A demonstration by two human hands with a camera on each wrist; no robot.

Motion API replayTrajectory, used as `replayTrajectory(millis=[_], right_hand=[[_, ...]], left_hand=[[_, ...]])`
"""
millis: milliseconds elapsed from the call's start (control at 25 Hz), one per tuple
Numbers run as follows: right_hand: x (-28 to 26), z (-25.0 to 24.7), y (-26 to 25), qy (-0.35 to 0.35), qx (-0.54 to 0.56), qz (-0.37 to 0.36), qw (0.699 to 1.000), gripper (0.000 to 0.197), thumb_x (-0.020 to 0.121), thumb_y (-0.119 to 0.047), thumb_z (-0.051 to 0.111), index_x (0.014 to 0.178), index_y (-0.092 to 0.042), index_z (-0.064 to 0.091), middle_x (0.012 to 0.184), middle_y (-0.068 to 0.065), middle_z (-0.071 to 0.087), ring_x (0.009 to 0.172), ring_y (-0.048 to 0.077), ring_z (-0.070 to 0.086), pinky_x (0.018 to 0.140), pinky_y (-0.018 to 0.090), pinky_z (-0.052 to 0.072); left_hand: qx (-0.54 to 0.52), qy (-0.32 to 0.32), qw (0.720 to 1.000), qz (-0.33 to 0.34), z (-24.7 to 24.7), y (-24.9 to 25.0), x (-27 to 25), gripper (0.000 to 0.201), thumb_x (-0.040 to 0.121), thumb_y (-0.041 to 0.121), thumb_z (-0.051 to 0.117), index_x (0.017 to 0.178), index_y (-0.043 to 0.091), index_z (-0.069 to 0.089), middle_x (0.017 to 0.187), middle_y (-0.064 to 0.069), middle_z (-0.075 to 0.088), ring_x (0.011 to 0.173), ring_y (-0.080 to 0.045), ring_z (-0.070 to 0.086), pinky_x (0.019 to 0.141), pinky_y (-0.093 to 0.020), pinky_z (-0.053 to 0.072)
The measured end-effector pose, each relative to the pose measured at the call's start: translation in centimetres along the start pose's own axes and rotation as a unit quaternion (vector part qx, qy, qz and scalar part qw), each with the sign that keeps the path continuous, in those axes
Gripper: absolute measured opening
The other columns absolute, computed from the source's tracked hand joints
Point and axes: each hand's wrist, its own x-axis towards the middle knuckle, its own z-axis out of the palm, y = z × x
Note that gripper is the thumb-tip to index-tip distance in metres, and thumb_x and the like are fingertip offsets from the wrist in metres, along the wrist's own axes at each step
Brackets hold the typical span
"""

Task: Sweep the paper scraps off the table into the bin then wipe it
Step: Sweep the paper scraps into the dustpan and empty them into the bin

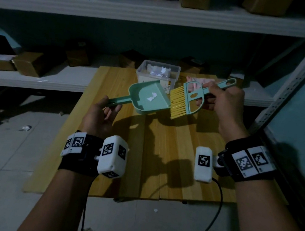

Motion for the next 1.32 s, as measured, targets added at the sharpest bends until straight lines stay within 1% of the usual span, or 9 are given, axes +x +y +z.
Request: replayTrajectory(millis=[160, 320, 520, 720, 880, 1000, 1080, 1200, 1320], right_hand=[[-0.2, 0.2, -0.3, 0.004, -0.002, -0.005, 1.000, 0.011, 0.096, -0.018, 0.059, 0.087, -0.020, 0.065, 0.093, 0.007, 0.074, 0.079, 0.017, 0.075, 0.065, 0.031, 0.060], [-0.3, 0.2, -0.4, -0.001, -0.015, -0.009, 1.000, 0.012, 0.095, -0.018, 0.060, 0.084, -0.021, 0.064, 0.086, 0.003, 0.073, 0.073, 0.014, 0.074, 0.062, 0.027, 0.060], [0.6, -0.1, 0.1, 0.027, -0.025, 0.003, 0.999, 0.017, 0.096, -0.016, 0.059, 0.103, -0.003, 0.066, 0.089, 0.009, 0.074, 0.068, 0.016, 0.074, 0.059, 0.028, 0.060], [0.8, -0.2, 0.4, 0.035, -0.019, -0.008, 0.999, 0.021, 0.096, -0.017, 0.059, 0.105, 0.000, 0.067, 0.089, 0.008, 0.074, 0.071, 0.018, 0.074, 0.061, 0.029, 0.060], [0.9, -0.3, 0.3, 0.055, 0.022, -0.010, 0.998, 0.014, 0.093, -0.015, 0.061, 0.099, -0.004, 0.068, 0.084, 0.007, 0.074, 0.070, 0.019, 0.074, 0.058, 0.027, 0.059], [1.4, -0.6, 0.8, 0.078, 0.031, 0.001, 0.996, 0.018, 0.094, -0.015, 0.060, 0.105, -0.002, 0.067, 0.089, 0.009, 0.074, 0.072, 0.019, 0.074, 0.058, 0.026, 0.058], [1.6, -0.8, 1.3, 0.081, 0.018, 0.015, 0.996, 0.015, 0.094, -0.016, 0.061, 0.102, -0.006, 0.067, 0.090, 0.010, 0.074, 0.072, 0.018, 0.075, 0.059, 0.027, 0.058], [1.7, -0.7, 1.5, 0.075, 0.010, 0.020, 0.997, 0.018, 0.094, -0.017, 0.060, 0.107, -0.006, 0.066, 0.091, 0.010, 0.074, 0.073, 0.018, 0.075, 0.062, 0.030, 0.060], [2.2, -0.5, 1.8, 0.080, -0.015, 0.020, 0.996, 0.021, 0.095, -0.020, 0.060, 0.108, -0.005, 0.067, 0.091, 0.008, 0.074, 0.075, 0.017, 0.074, 0.068, 0.035, 0.062]], left_hand=[[0.008, 0.017, 1.000, 0.002, 0.1, 0.0, -0.1, 0.033, 0.089, 0.012, 0.068, 0.121, 0.005, 0.059, 0.108, -0.014, 0.057, 0.093, -0.025, 0.067, 0.072, -0.032, 0.063], [0.002, 0.017, 1.000, 0.001, 0.4, 0.0, -0.4, 0.028, 0.091, 0.010, 0.065, 0.118, 0.004, 0.060, 0.102, -0.014, 0.057, 0.091, -0.024, 0.066, 0.070, -0.031, 0.063], [-0.006, 0.009, 1.000, -0.005, 0.3, 0.0, -0.5, 0.028, 0.091, 0.010, 0.065, 0.118, 0.003, 0.060, 0.103, -0.014, 0.059, 0.092, -0.025, 0.067, 0.077, -0.034, 0.062], [0.004, 0.013, 1.000, -0.017, 0.5, 0.0, -0.3, 0.028, 0.092, 0.012, 0.064, 0.118, 0.003, 0.059, 0.103, -0.014, 0.061, 0.092, -0.026, 0.068, 0.082, -0.034, 0.061], [0.022, 0.011, 1.000, -0.016, 0.5, -0.1, 0.1, 0.024, 0.094, 0.013, 0.063, 0.116, 0.003, 0.058, 0.102, -0.013, 0.060, 0.095, -0.024, 0.068, 0.070, -0.033, 0.062], [0.032, 0.018, 0.999, 0.000, 0.5, -0.2, 0.3, 0.026, 0.092, 0.014, 0.064, 0.115, 0.004, 0.059, 0.102, -0.013, 0.063, 0.091, -0.024, 0.070, 0.070, -0.032, 0.062], [0.025, 0.025, 0.999, 0.031, 0.8, -0.2, 0.3, 0.032, 0.089, 0.013, 0.068, 0.119, 0.005, 0.060, 0.109, -0.015, 0.066, 0.094, -0.025, 0.071, 0.071, -0.032, 0.063], [0.023, 0.010, 0.996, 0.080, 2.3, 0.5, 0.3, 0.037, 0.087, 0.014, 0.071, 0.121, 0.005, 0.062, 0.115, -0.016, 0.067, 0.095, -0.025, 0.072, 0.074, -0.032, 0.062], [0.039, -0.023, 0.995, 0.089, 4.6, 0.8, 0.8, 0.040, 0.087, 0.017, 0.073, 0.121, 0.000, 0.061, 0.117, -0.019, 0.069, 0.093, -0.027, 0.073, 0.072, -0.030, 0.062]])
